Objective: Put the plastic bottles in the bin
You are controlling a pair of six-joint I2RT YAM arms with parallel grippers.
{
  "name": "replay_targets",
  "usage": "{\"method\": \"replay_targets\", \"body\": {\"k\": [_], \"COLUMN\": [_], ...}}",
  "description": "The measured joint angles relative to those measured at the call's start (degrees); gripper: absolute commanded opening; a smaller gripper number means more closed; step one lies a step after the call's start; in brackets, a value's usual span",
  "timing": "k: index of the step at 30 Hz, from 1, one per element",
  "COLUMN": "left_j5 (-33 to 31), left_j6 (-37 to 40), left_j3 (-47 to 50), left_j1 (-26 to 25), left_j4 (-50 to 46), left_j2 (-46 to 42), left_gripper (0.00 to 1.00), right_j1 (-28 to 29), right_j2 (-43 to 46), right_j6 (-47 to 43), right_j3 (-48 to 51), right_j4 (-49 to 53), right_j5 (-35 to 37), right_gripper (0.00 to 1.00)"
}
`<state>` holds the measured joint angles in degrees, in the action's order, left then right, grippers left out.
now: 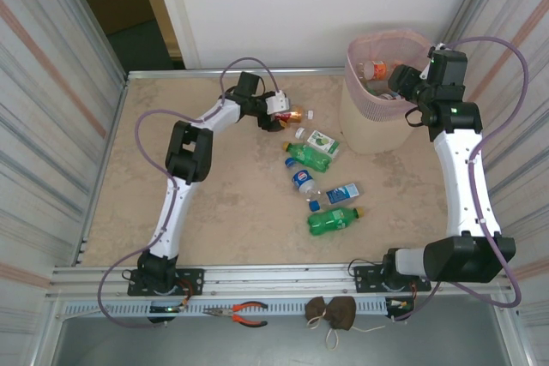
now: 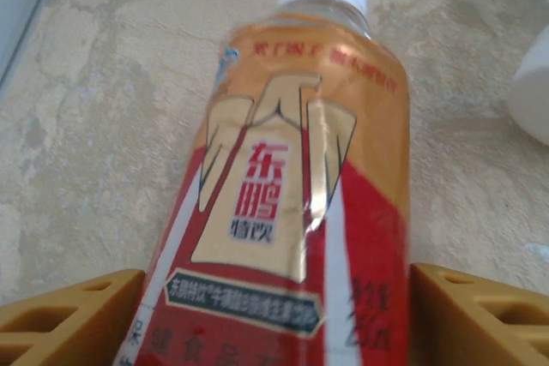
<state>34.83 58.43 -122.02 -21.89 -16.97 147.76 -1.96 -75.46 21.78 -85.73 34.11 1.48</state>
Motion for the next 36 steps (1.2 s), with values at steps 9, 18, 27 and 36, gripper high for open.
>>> {"method": "replay_targets", "body": {"k": [9,18,27,36], "left_j5": [-0.2,0.0,1.8,3.3], "left_j6": [-0.2,-6.7,-18.1,-29.1], "left_j3": [3.0,14.1,30.7,42.2], "left_j1": [0.0,0.4,1.1,0.2], "left_j4": [-0.4,3.1,11.1,16.9], "left_j2": [-2.0,-11.5,-30.4,-46.0], "left_gripper": [0.56,0.56,0.56,0.56], "right_j1": [0.0,1.6,6.8,15.5], "right_j2": [0.0,0.5,3.0,4.3], "right_j6": [0.1,0.5,4.8,13.7], "right_j3": [0.3,0.8,3.2,6.5], "right_j4": [-0.6,-1.7,-6.4,-13.0], "right_j5": [0.0,-0.3,-5.1,-10.5], "right_gripper": [0.66,0.66,0.67,0.7]}}
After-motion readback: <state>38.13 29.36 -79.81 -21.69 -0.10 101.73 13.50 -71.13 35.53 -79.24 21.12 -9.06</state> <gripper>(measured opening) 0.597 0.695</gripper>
